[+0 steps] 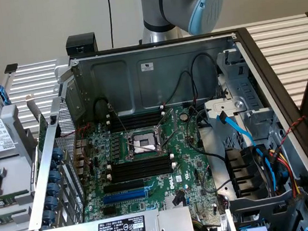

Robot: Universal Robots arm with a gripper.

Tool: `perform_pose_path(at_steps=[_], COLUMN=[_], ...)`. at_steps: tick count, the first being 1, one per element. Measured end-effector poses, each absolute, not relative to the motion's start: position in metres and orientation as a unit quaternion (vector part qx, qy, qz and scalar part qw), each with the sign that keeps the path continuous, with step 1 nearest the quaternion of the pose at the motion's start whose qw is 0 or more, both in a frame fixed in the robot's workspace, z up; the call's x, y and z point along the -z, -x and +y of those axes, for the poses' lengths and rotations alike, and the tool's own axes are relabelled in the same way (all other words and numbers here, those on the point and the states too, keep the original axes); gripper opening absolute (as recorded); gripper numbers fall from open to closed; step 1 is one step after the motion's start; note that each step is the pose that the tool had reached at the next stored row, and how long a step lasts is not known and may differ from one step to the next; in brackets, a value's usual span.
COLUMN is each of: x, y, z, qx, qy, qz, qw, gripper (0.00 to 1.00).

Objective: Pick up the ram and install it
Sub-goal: 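Reach for the ram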

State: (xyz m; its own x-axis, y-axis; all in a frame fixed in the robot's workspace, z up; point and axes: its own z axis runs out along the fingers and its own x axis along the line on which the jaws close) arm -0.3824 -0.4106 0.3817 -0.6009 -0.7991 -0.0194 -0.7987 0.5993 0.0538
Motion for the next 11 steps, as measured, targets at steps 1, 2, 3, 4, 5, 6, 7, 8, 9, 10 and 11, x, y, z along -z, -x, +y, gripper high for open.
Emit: perform_pose_path(at_steps=[1,2,3,4,5,6,7,8,9,10,11], x=[-0.3818,-0.3817,-0.3817,-0.3817,-0.3816,-0.3815,-0.3814,-0.3813,-0.3812,-0.3811,-0.3810], y=[0.3824,0.3824,0.3824,0.3824,0.3824,0.3824,0.3824,0.3824,0.3824,0.3824,0.3824], z=[-0.4106,-0.4106,-0.4106,-0.4106,-0.4106,-0.4106,-0.4106,-0.4106,-0.4106,-0.4106,-0.4106], qx=[0.028,0.028,0.028,0.028,0.028,0.028,0.028,0.028,0.028,0.028,0.028], qy=[-0.454,-0.463,-0.471,-0.479,-0.487,-0.495,-0.503,-0.510,-0.518,-0.526,-0.534], qz=[-0.890,-0.886,-0.882,-0.878,-0.873,-0.869,-0.864,-0.860,-0.855,-0.850,-0.845], qw=[0.004,0.004,0.004,0.005,0.005,0.006,0.006,0.007,0.007,0.007,0.008], gripper=[0.25,0.25,0.25,0.25,0.25,0.25,0.25,0.26,0.26,0.32,0.32])
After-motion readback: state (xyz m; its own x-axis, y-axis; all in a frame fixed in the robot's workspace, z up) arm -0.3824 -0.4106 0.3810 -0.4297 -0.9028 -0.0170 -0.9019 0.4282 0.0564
